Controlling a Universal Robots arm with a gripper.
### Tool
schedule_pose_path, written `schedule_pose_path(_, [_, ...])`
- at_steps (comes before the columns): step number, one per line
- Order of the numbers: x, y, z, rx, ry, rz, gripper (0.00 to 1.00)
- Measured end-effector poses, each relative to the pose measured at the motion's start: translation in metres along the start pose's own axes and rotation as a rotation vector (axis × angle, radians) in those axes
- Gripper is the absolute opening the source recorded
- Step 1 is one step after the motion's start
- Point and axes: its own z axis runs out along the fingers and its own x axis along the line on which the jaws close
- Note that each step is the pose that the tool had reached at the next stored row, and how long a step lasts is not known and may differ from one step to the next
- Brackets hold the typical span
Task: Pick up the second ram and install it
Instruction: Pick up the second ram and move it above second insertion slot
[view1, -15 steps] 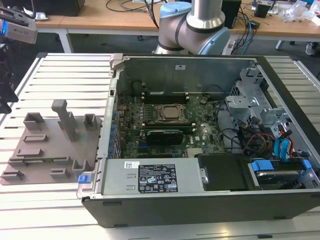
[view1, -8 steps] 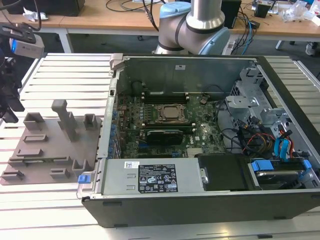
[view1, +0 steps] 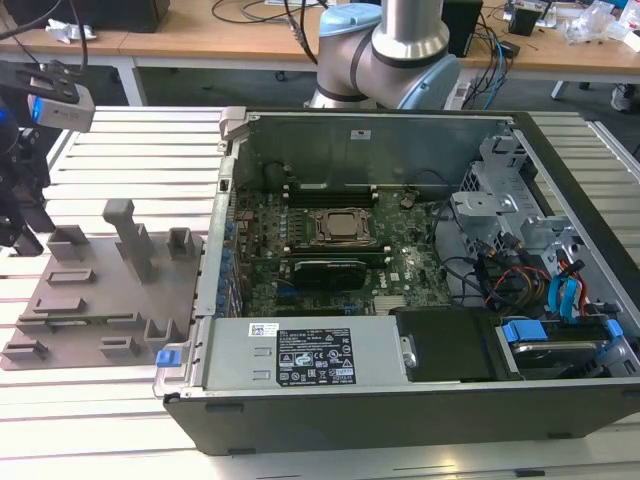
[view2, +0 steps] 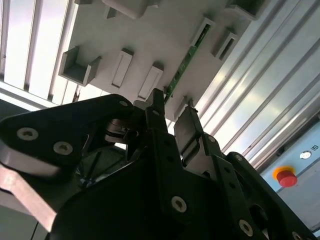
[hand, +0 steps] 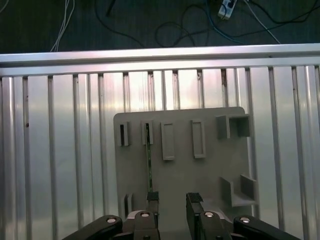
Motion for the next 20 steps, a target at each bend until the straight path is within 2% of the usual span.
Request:
schedule_pose_path(7, [0.0009, -0.0007, 0.0157, 0.0000, 0.0001, 0.000, 0.36])
schedule_pose_path(14, [0.0026, -0.0018, 0.0374, 0.0000, 0.0001, 0.000, 0.36])
schedule_pose_path(20, [0.0037, -0.0024, 0.0495, 0.0001, -0.0001, 0.000, 0.36])
